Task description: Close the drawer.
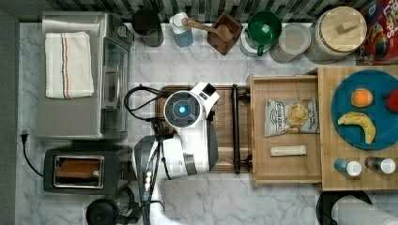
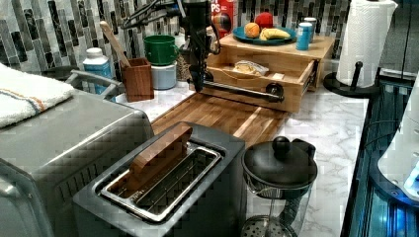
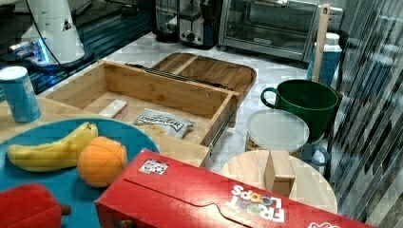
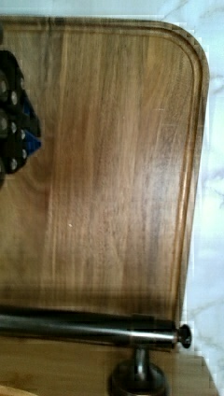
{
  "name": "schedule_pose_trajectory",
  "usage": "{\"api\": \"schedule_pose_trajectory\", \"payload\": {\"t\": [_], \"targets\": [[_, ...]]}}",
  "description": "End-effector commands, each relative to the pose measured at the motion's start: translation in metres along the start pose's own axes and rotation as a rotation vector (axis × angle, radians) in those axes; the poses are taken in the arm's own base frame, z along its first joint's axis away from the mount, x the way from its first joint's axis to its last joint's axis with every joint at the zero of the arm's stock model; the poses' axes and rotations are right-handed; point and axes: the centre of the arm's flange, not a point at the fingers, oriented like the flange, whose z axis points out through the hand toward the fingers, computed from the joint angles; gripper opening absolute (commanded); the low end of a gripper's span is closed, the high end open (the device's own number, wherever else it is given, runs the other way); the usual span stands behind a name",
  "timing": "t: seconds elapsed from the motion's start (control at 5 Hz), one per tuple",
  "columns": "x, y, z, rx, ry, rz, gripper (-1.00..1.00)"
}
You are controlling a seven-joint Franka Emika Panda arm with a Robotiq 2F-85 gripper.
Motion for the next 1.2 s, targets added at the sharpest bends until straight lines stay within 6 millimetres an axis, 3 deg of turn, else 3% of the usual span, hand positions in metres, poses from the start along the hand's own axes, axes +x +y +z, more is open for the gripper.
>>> {"api": "schedule_pose_trajectory", "payload": {"t": [0.2,0.4,0.6,0.8,1.2], "targets": [[-0.015,0.013,0.05,-0.014,0.01,-0.07,-1.0],[-0.019,0.023,0.058,-0.022,0.029,-0.085,-1.0],[-0.02,0.042,0.054,-0.042,0.035,-0.127,-1.0],[-0.02,0.066,0.043,-0.044,0.021,-0.143,-1.0],[-0.011,0.117,0.047,-0.047,0.035,-0.166,-1.0]]}}
